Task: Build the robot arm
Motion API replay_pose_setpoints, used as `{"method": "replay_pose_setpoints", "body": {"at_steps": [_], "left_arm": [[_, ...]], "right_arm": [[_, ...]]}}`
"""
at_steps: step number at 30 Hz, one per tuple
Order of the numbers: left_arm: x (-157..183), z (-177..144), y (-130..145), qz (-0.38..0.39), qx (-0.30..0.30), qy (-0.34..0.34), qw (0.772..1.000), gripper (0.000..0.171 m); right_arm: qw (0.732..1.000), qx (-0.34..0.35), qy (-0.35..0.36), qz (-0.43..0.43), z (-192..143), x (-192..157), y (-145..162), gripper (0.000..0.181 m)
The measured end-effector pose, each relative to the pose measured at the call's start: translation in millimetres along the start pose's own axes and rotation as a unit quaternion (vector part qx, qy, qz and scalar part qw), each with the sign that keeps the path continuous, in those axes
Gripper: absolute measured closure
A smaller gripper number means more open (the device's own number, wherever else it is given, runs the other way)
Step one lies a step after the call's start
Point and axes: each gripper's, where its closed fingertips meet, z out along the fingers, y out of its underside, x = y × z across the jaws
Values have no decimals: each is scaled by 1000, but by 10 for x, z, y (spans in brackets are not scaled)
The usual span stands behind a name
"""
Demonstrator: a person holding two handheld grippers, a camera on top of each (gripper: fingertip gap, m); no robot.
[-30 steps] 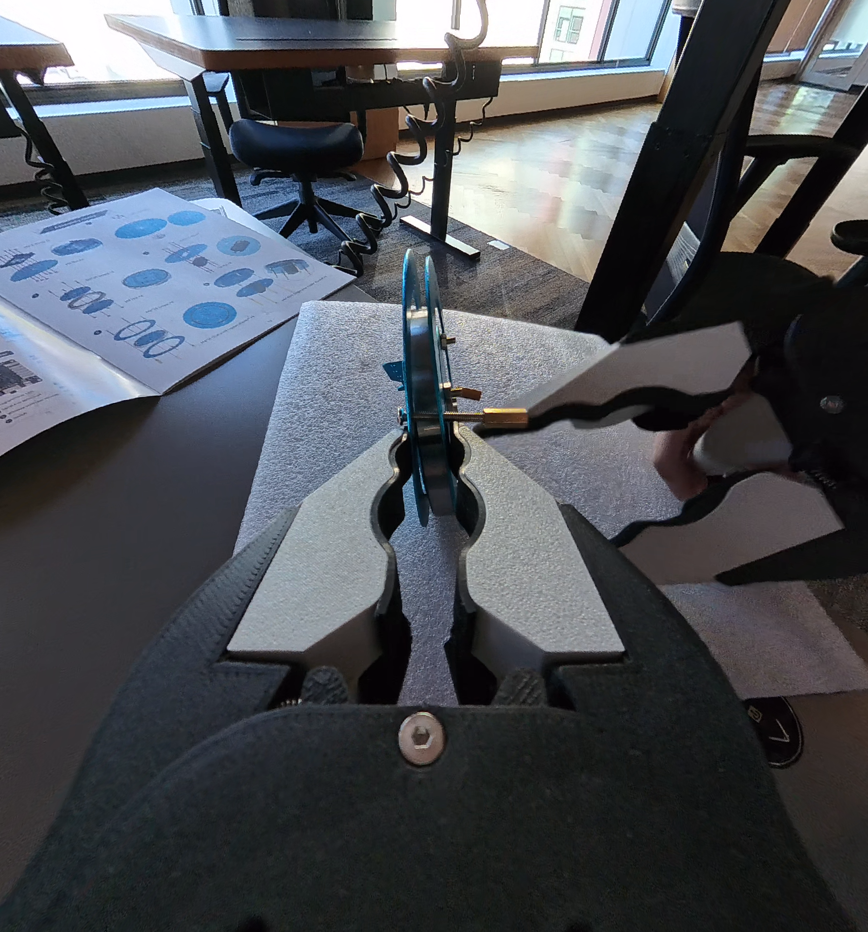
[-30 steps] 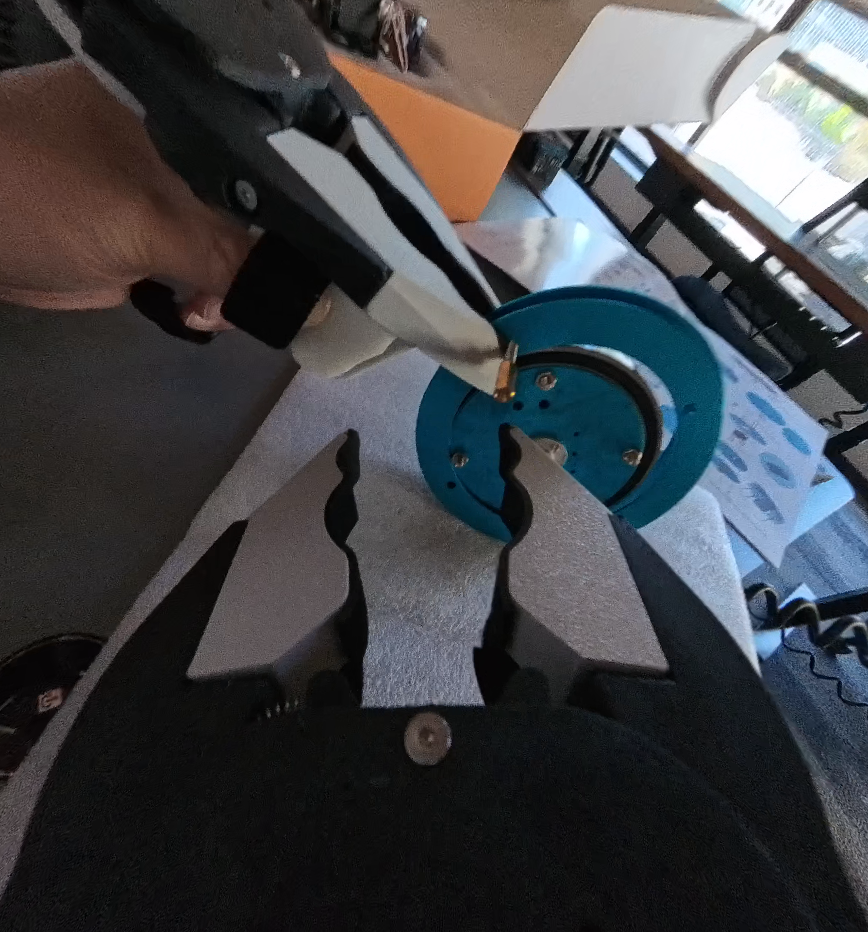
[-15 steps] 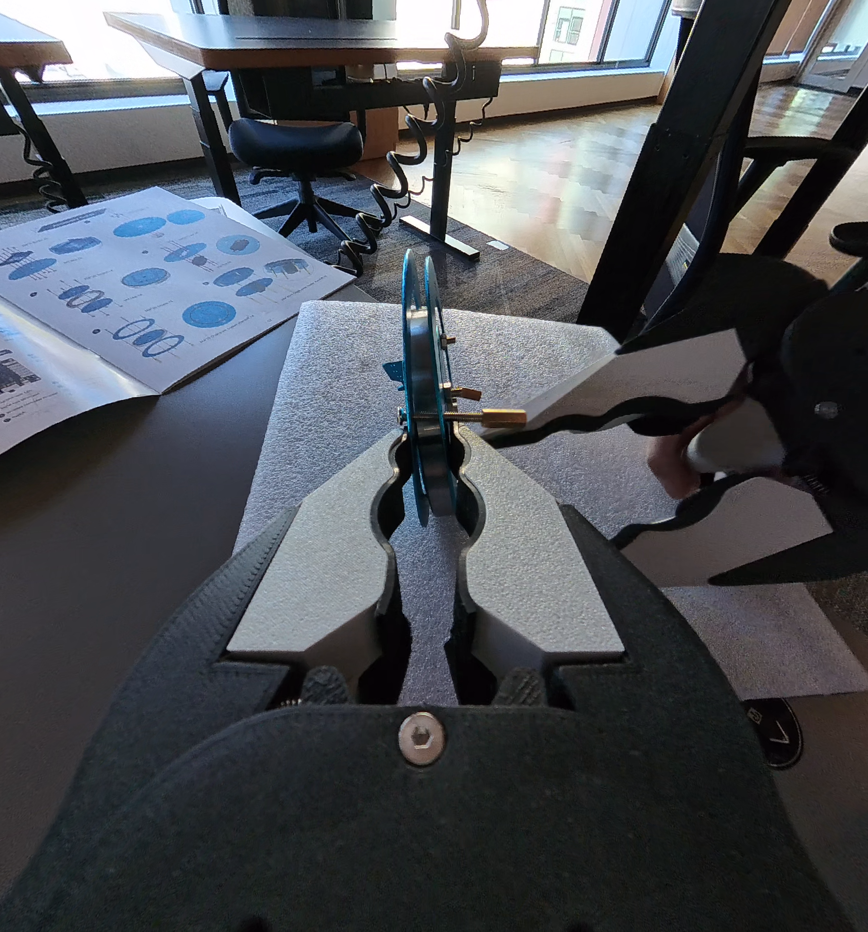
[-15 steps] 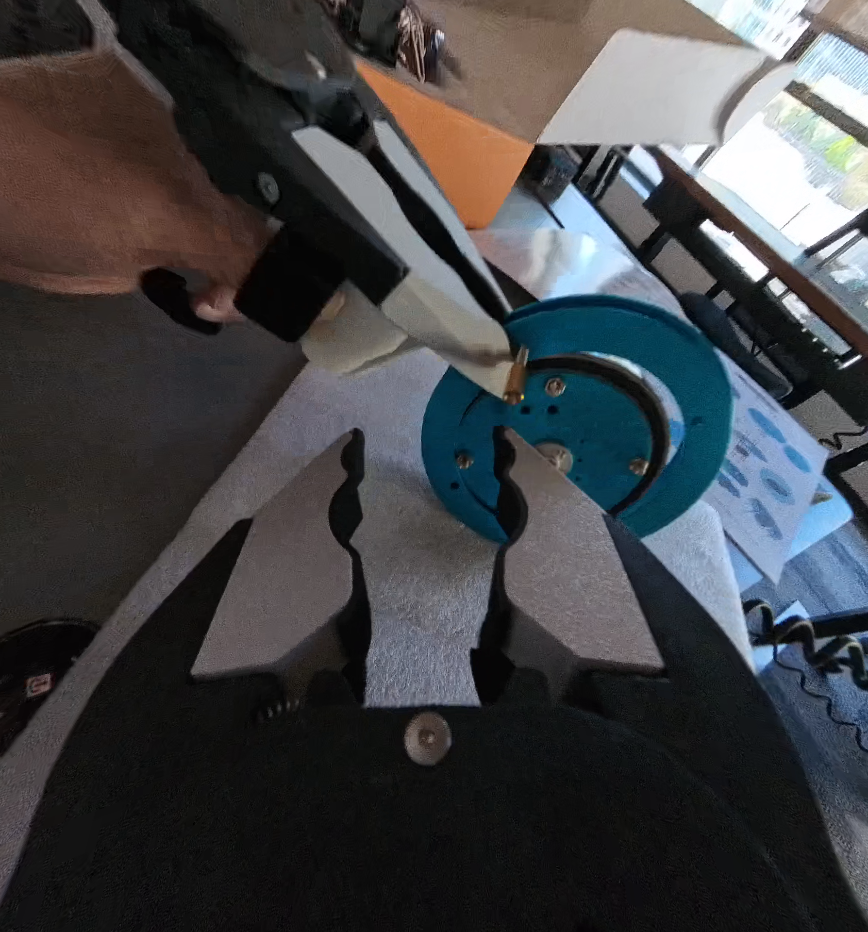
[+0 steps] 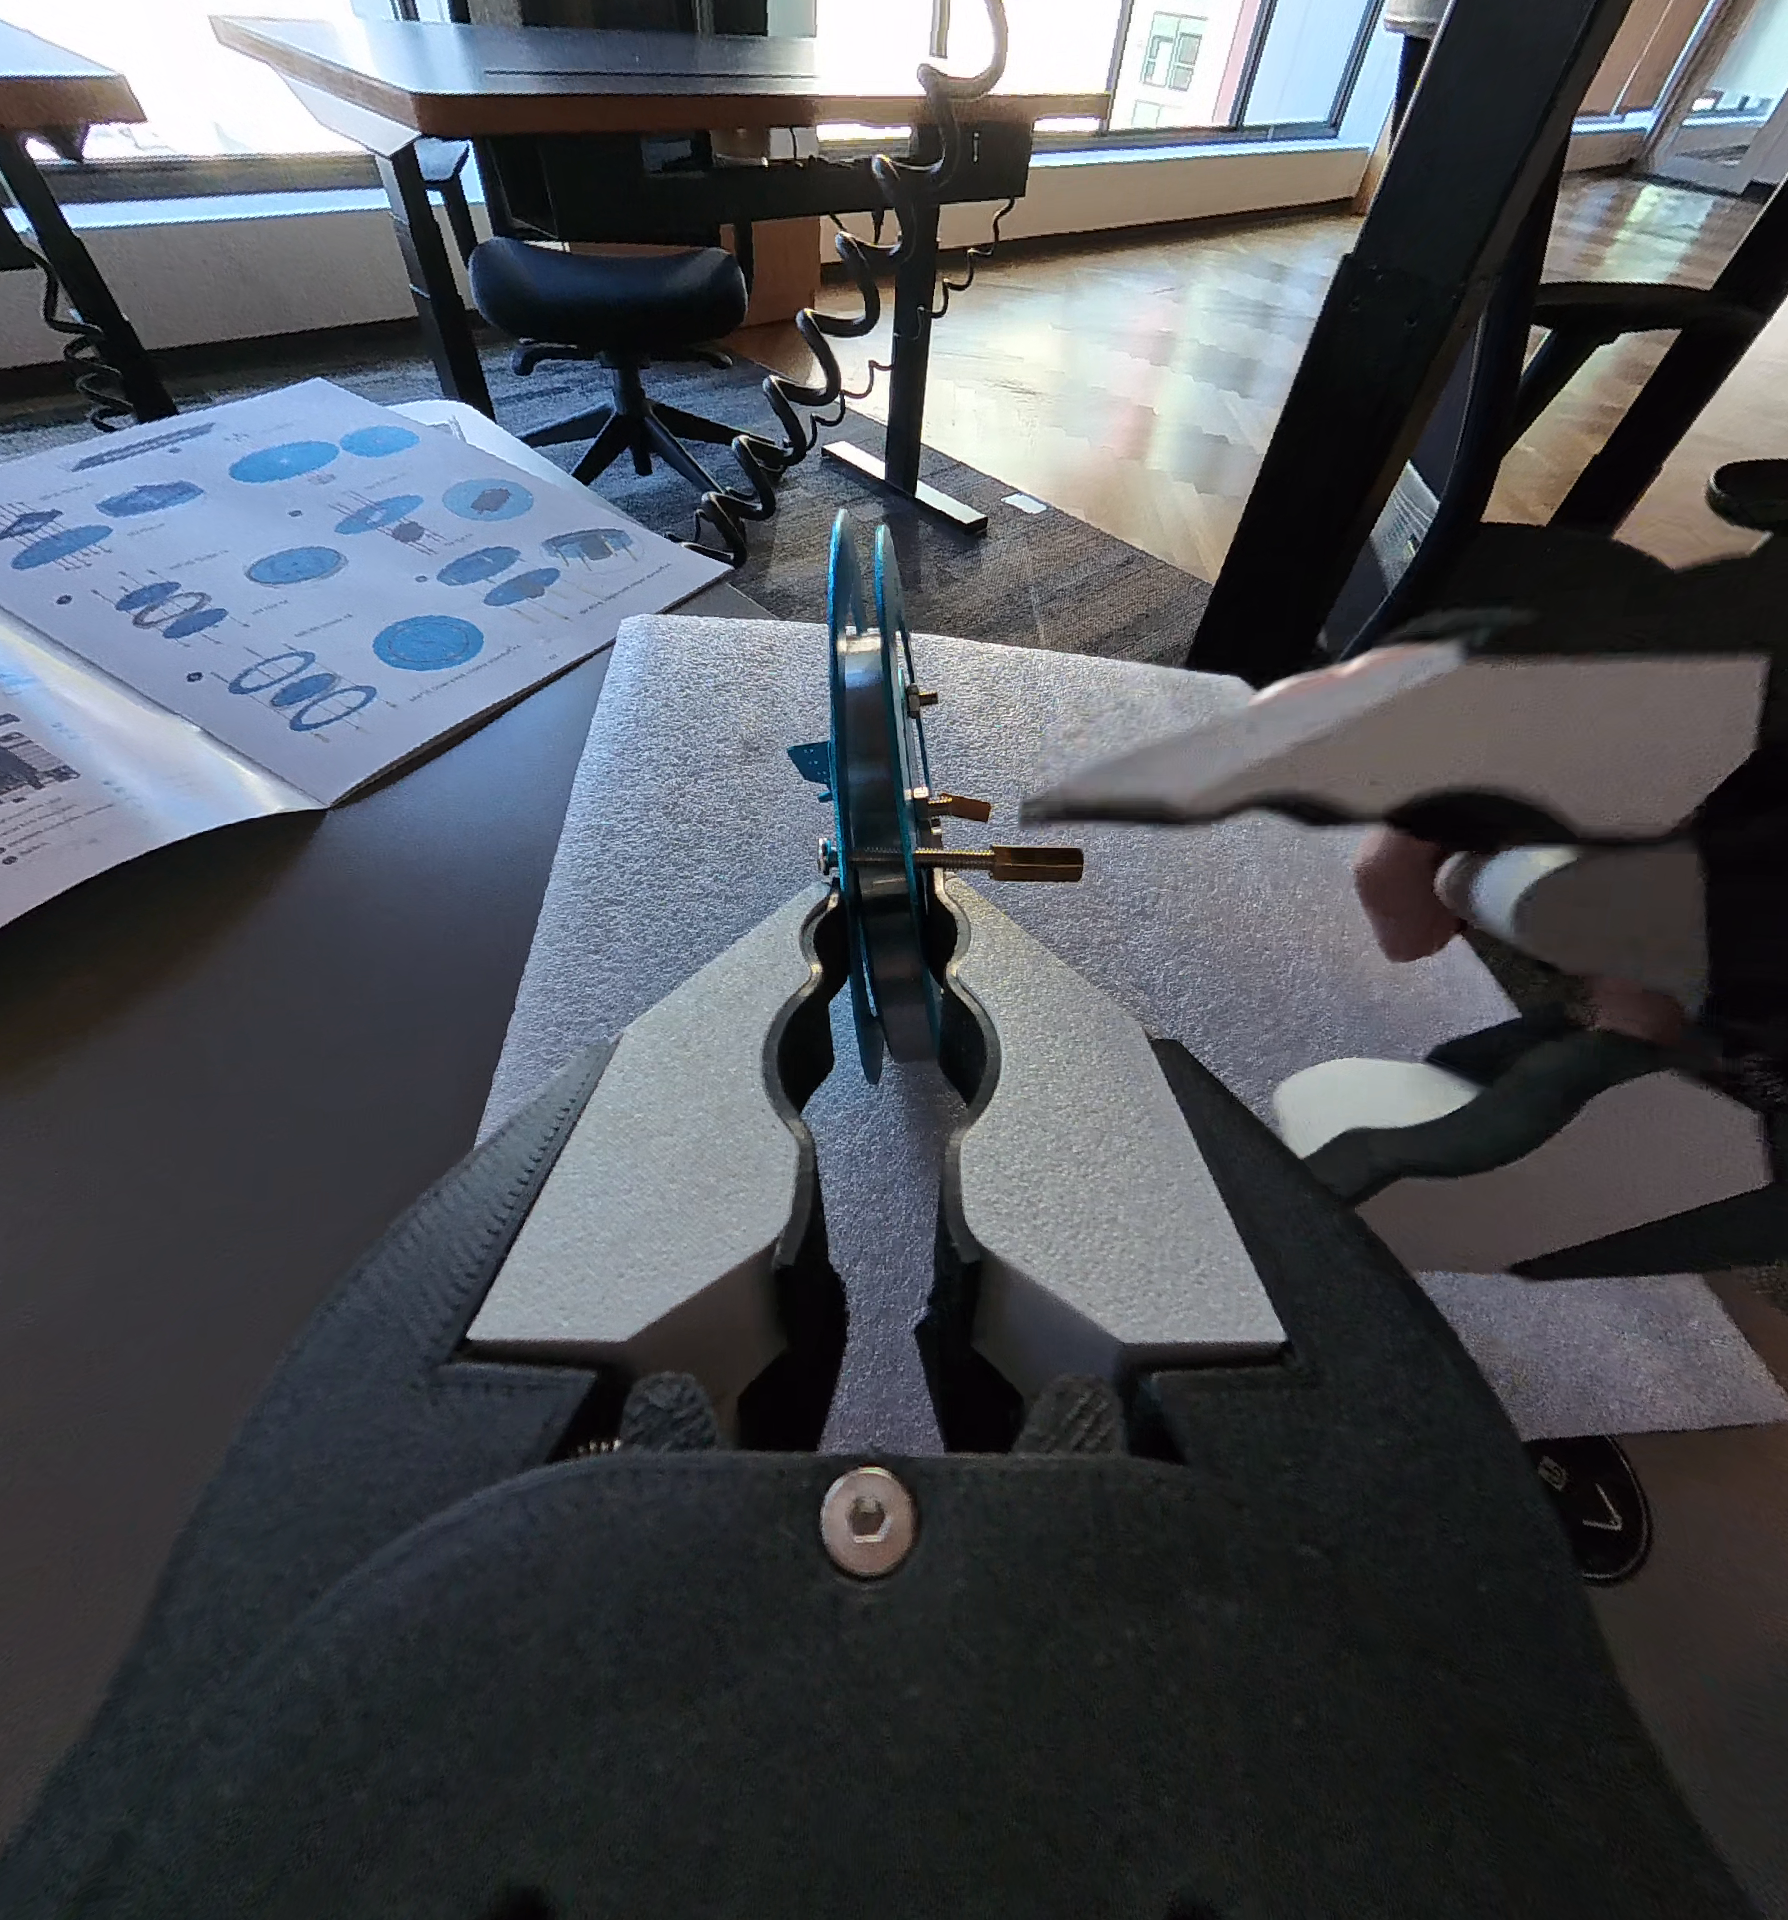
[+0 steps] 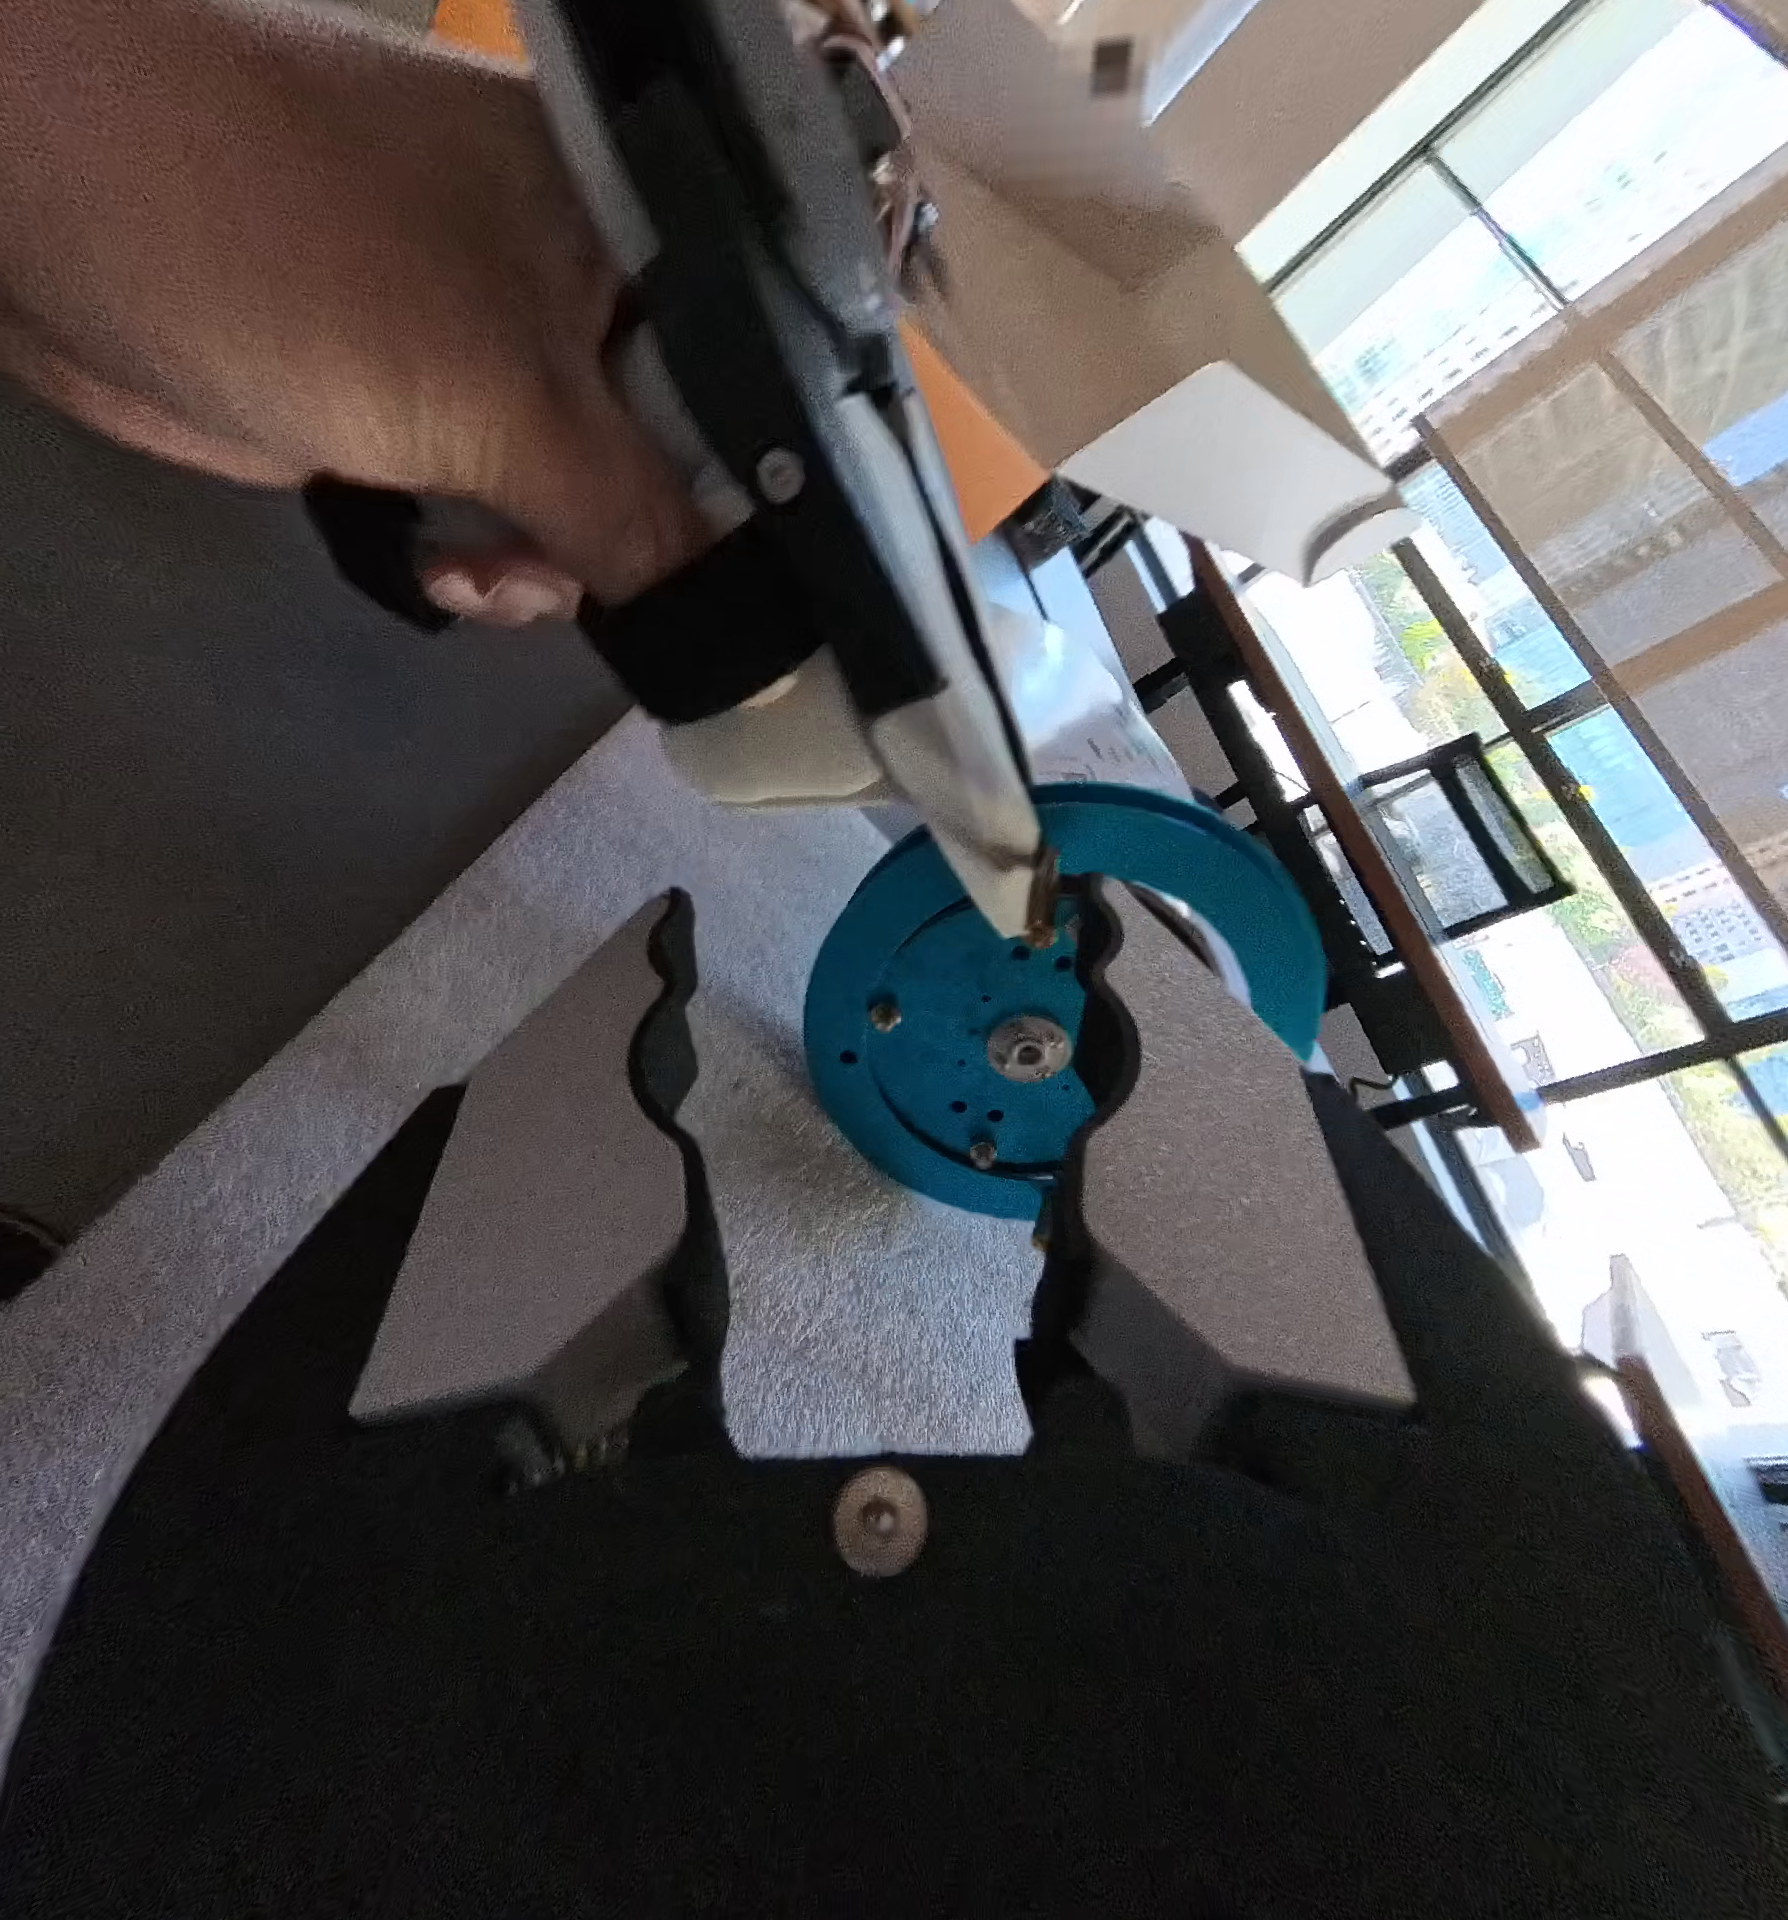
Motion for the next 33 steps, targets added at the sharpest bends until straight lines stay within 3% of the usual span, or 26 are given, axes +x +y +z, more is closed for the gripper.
{"method": "replay_pose_setpoints", "body": {"at_steps": [2, 4, 8, 10, 12, 16, 19, 22, 24, 29, 33], "left_arm": [[-1, -1, 4, 0, -1, 0, 1000, 159], [2, -2, 3, 2, 0, -1, 1000, 159], [1, -1, 3, 0, 0, 0, 1000, 159], [-5, 0, 4, -1, -1, -1, 1000, 159], [1, 0, 2, 0, 0, 0, 1000, 159], [4, 1, 0, 1, 0, 0, 1000, 159], [-7, 3, 3, -4, -1, 0, 1000, 159], [8, 1, 2, 5, -1, -1, 1000, 159], [9, 3, 1, 5, -1, -1, 1000, 159], [5, 0, 4, 2, -1, 0, 1000, 159], [10, 3, 2, 3, -1, 1, 1000, 159]], "right_arm": [[999, -20, 7, -34, 47, -36, 129, 107], [999, -45, -7, -6, 67, -34, 221, 108], [1000, 5, 7, 1, -12, 35, -8, 118], [1000, -18, -2, -6, 32, -27, 101, 111], [999, -43, -13, 5, 36, -27, 212, 117], [1000, 11, 5, 13, -45, 69, -31, 128], [1000, -4, 1, 15, 1, 60, 54, 124], [998, -2, -6, 55, -23, 155, 10, 132], [999, 10, 6, 31, -37, 202, -56, 133], [998, -56, -25, -21, 47, 18, 259, 132], [1000, -8, -1, -10, 3, 74, 37, 130]]}}
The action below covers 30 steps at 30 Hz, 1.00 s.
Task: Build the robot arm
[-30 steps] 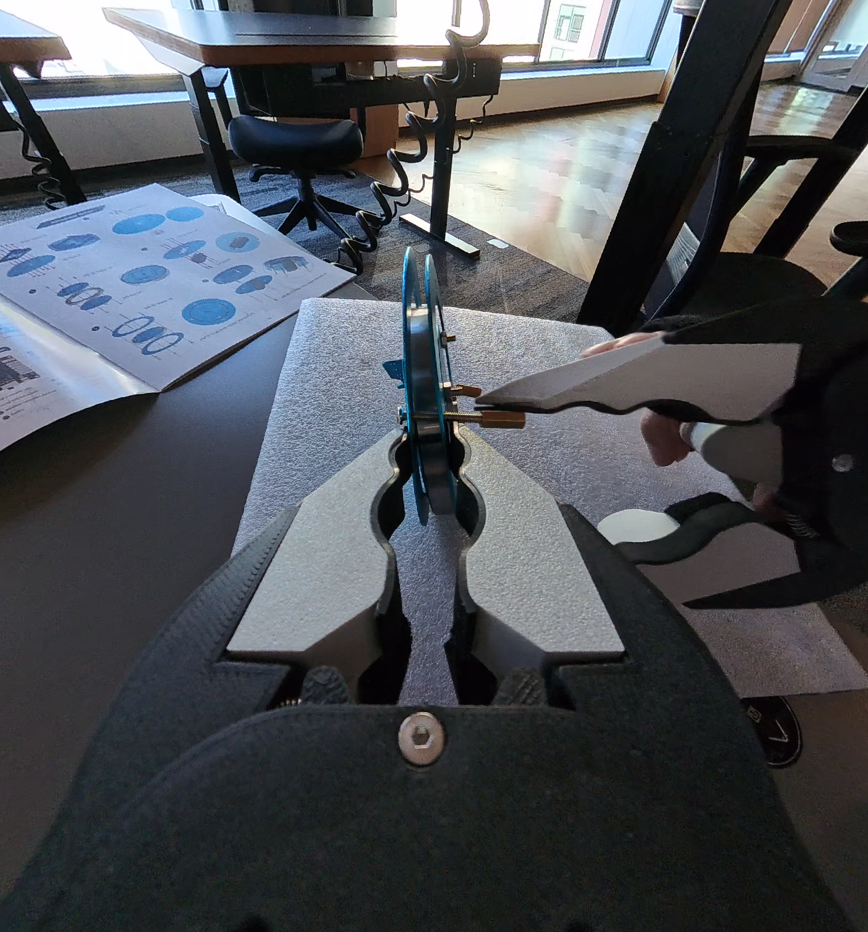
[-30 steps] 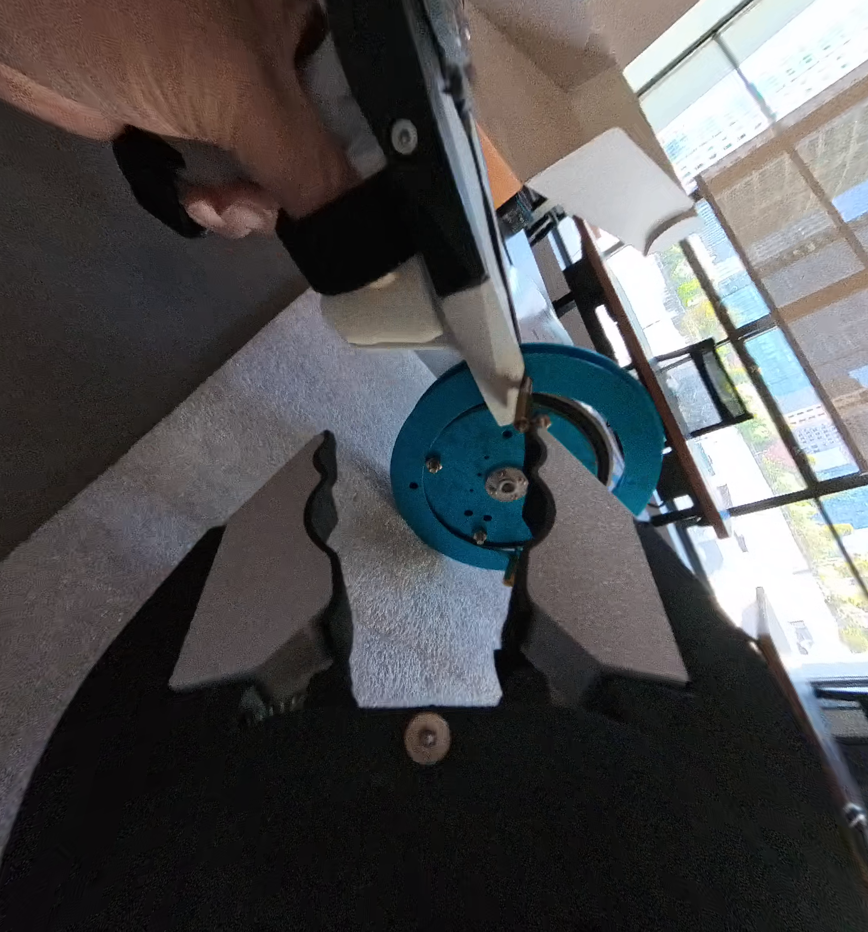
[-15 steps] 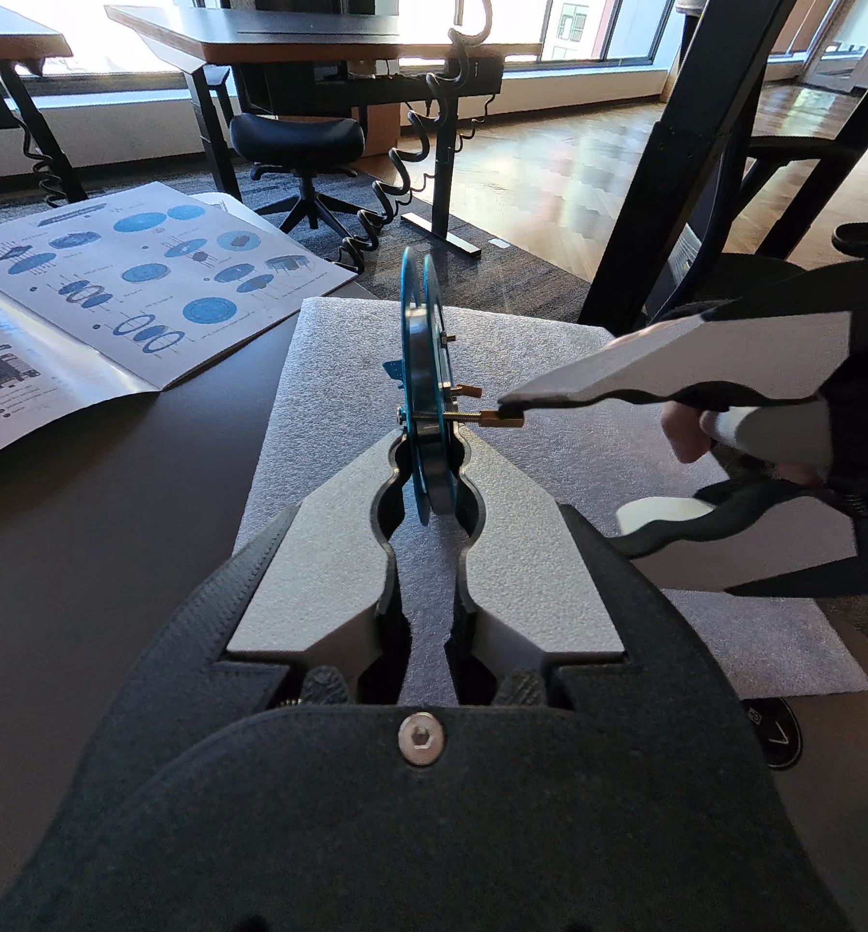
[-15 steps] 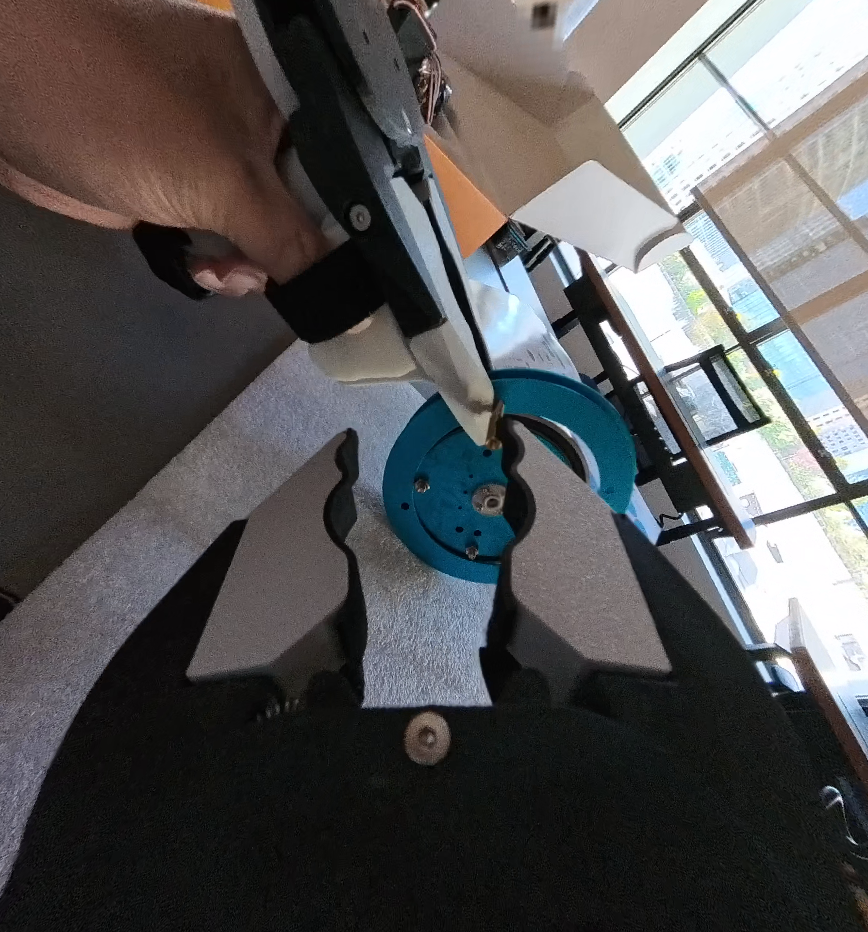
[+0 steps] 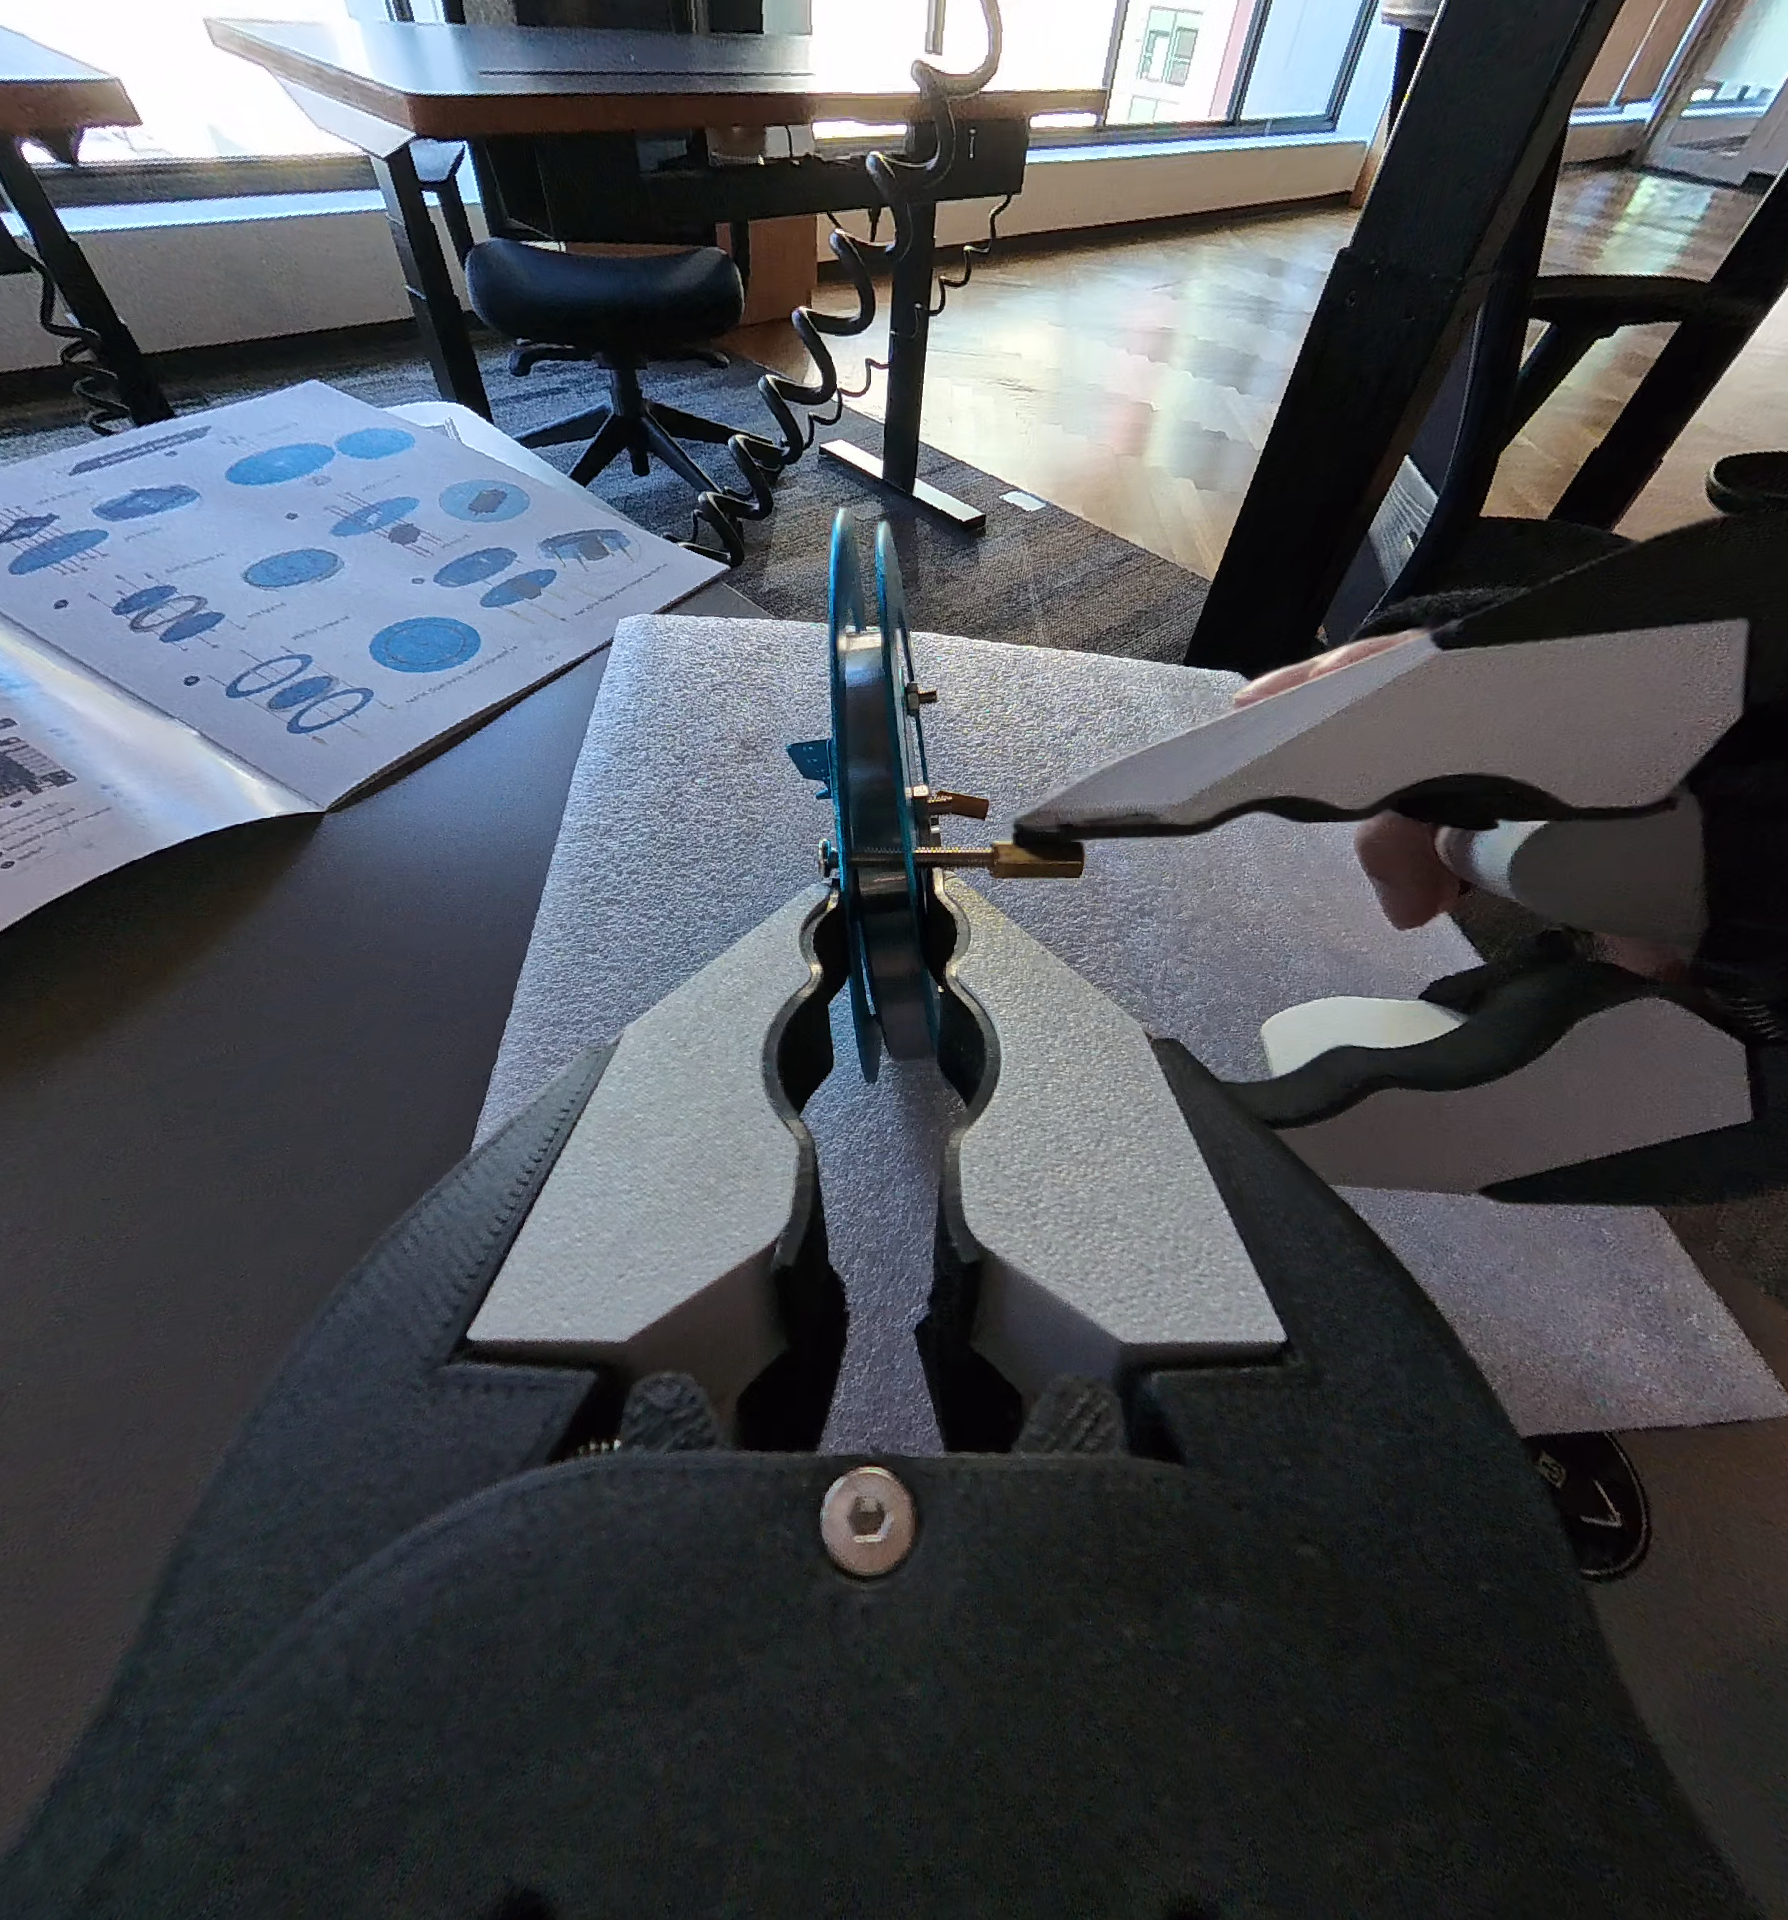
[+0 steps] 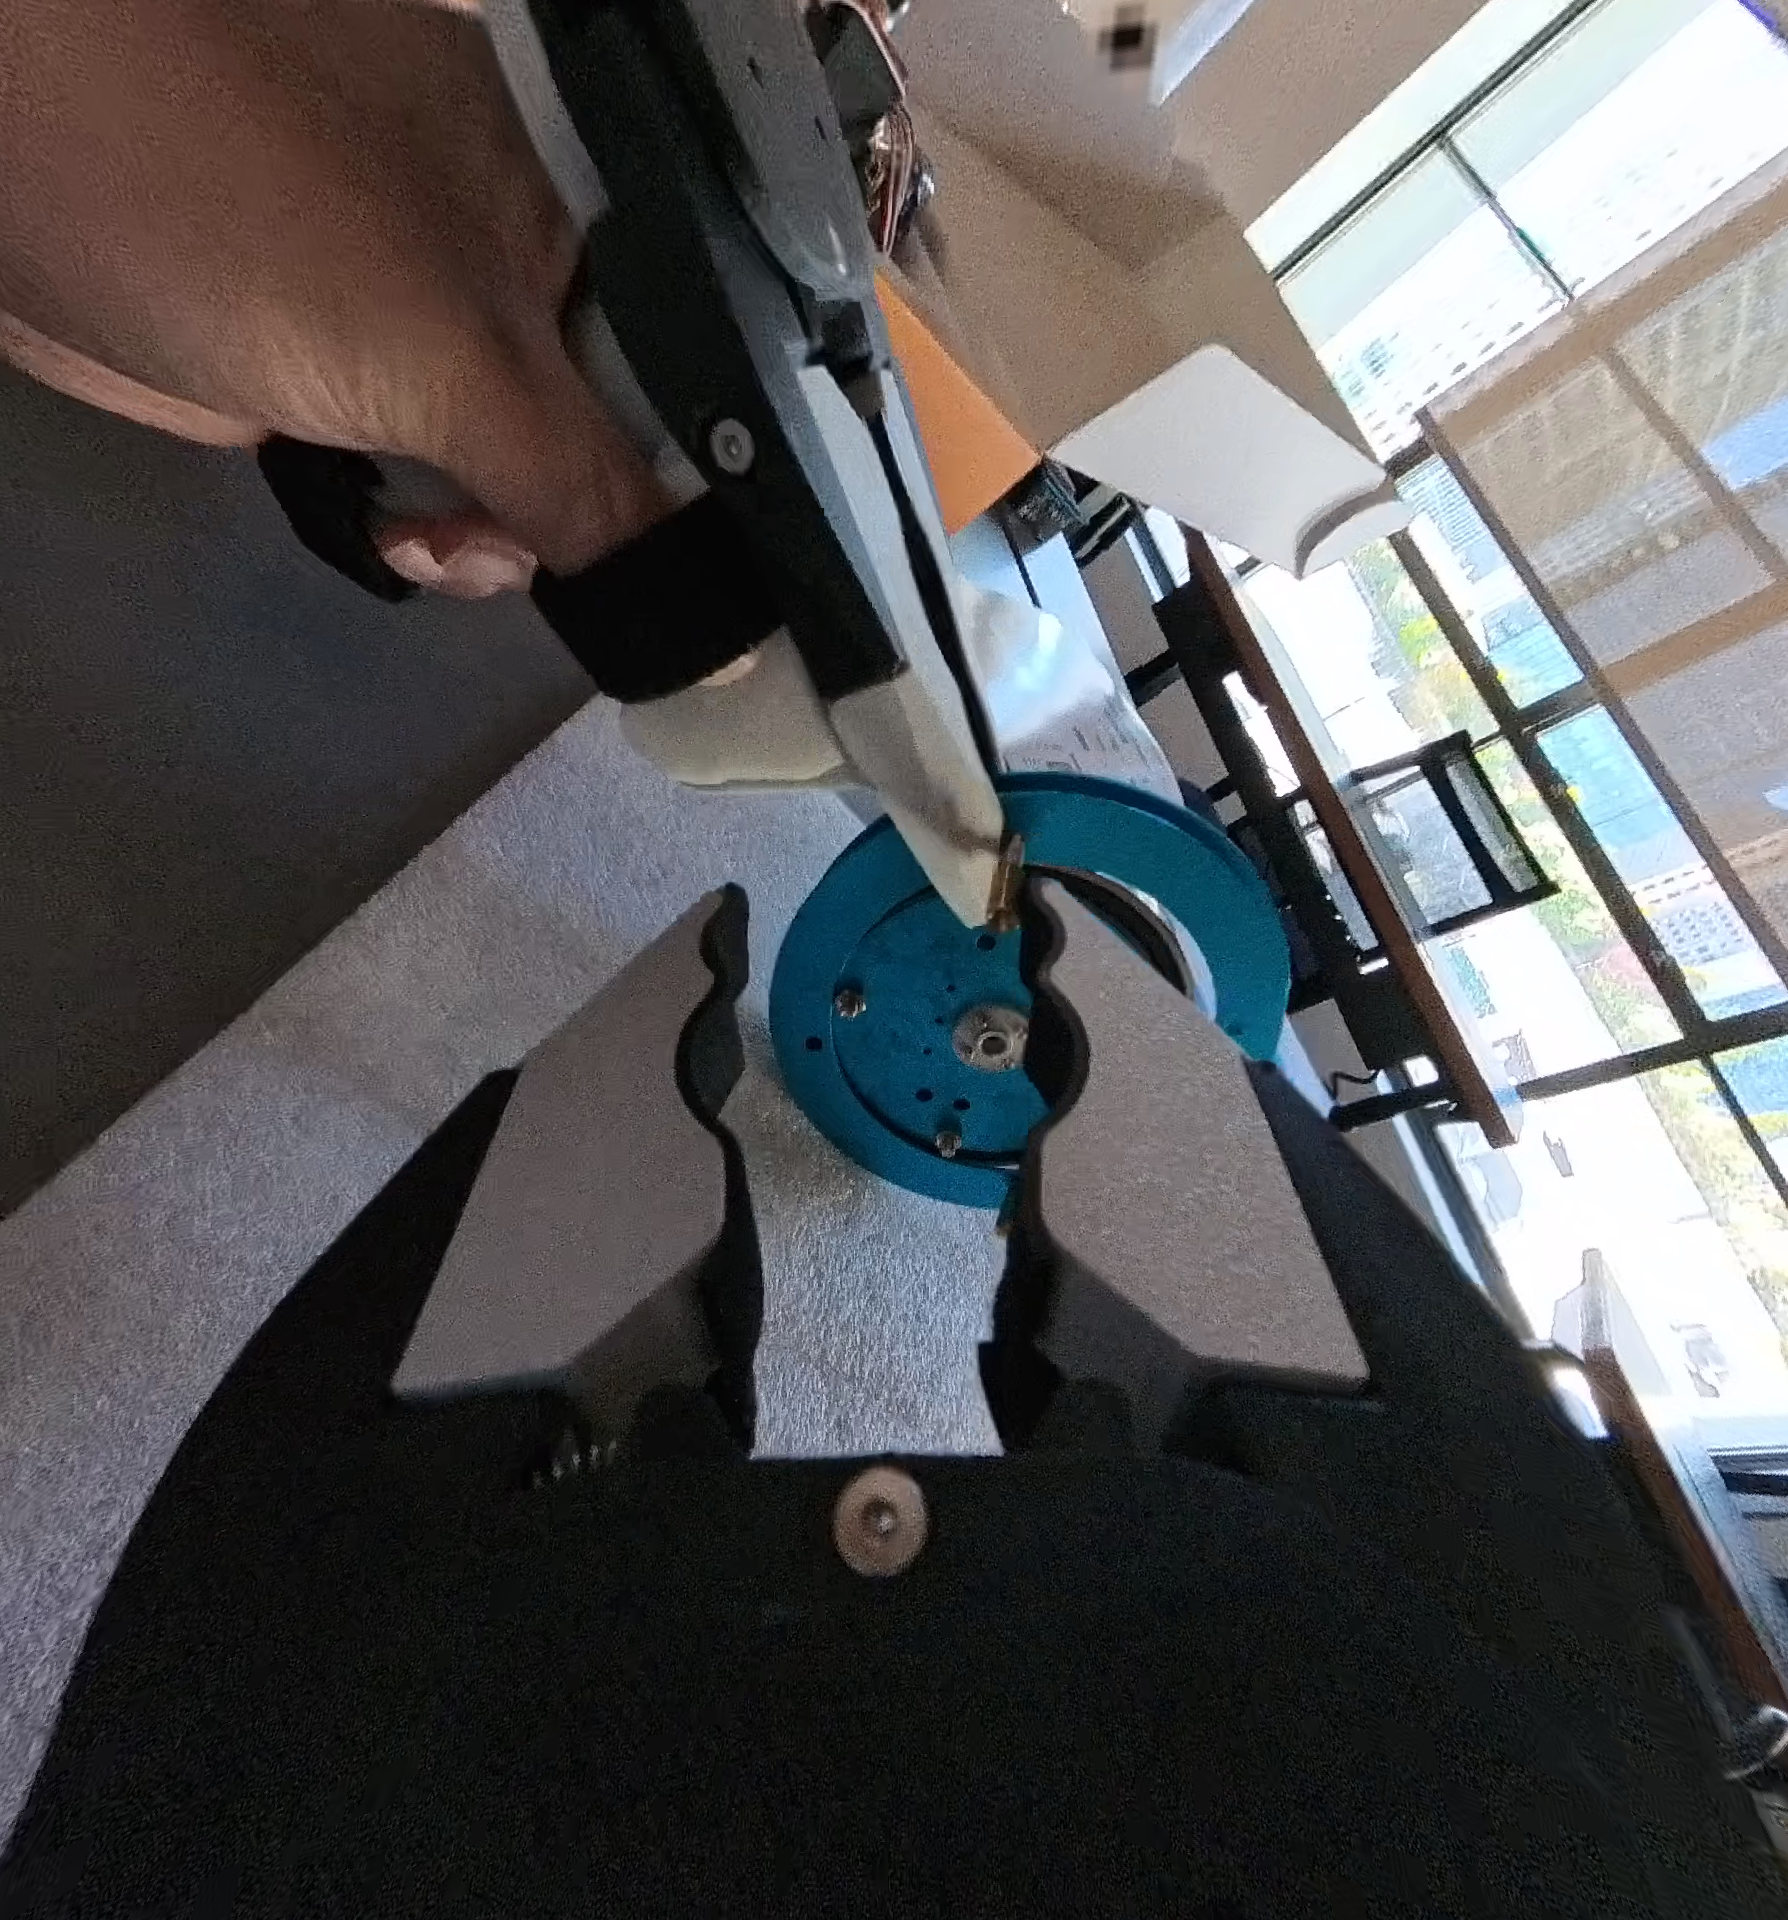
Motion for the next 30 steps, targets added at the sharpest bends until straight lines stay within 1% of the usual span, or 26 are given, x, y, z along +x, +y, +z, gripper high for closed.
{"method": "replay_pose_setpoints", "body": {"at_steps": [2, 4, 5, 7, 8, 9, 10, 12, 13, 15, 16, 17, 19, 21, 22, 24, 25, 26, 27, 28, 30], "left_arm": [[-6, 1, 0, -1, 0, -1, 1000, 159], [-4, 1, -1, -1, 0, 0, 1000, 159], [-2, 1, 0, 0, 0, -1, 1000, 159], [-2, 1, -1, 0, 0, -1, 1000, 159], [-3, 0, -1, 0, 0, -1, 1000, 159], [-7, 1, 1, -2, 0, -1, 1000, 159], [-11, -1, 3, -3, -1, -1, 1000, 159], [-8, -1, 2, -4, 0, 0, 1000, 159], [-5, 0, 2, -1, 0, -1, 1000, 159], [0, 1, -1, 1, 0, -1, 1000, 159], [-1, 2, -2, 0, 1, -1, 1000, 159], [-3, 4, -2, -1, 0, -1, 1000, 159], [-7, 4, -1, -3, -1, -1, 1000, 159], [-5, 2, -1, -2, 0, 0, 1000, 159], [-2, 2, 0, -1, 0, -1, 1000, 159], [-3, 1, 0, -1, 1, -1, 1000, 159], [-5, 2, 0, -3, 1, 0, 1000, 159], [-6, 2, -1, -4, 1, 0, 1000, 159], [-10, 4, 3, -3, -1, -1, 1000, 159], [-13, 4, 4, -4, -1, -1, 1000, 159], [-1, 3, 2, -2, 0, 0, 1000, 159]], "right_arm": [[1000, -26, -3, -12, 32, -24, 107, 125], [998, -57, -16, 7, 44, -17, 234, 130], [998, -55, -7, 18, 35, 35, 227, 129], [1000, -14, 8, 22, -2, 98, 60, 129], [1000, 0, -3, 18, -5, 53, -6, 129], [1000, -6, -17, 16, 13, -10, 8, 129], [999, -28, -23, 20, 42, -34, 100, 127], [995, -56, -55, 53, 51, -100, 230, 133], [995, -53, -46, 64, 38, -52, 221, 133], [998, -4, -3, 65, -26, 110, 39, 133], [998, 16, 1, 66, -47, 127, -47, 133], [997, 22, -16, 67, -39, 71, -80, 133], [997, -15, -37, 64, 37, -47, 89, 125], [994, -53, -67, 71, 62, -149, 262, 129], [995, -48, -53, 74, 52, -100, 242, 128], [998, 5, -9, 67, -14, 54, 27, 128], [998, 23, -5, 61, -34, 68, -62, 129], [998, 24, -21, 58, -24, 11, -84, 130], [997, 8, -36, 61, 13, -50, -23, 123], [997, 13, -35, 65, 18, -41, -17, 122], [994, 10, -46, 96, -7, 9, -31, 129]]}}
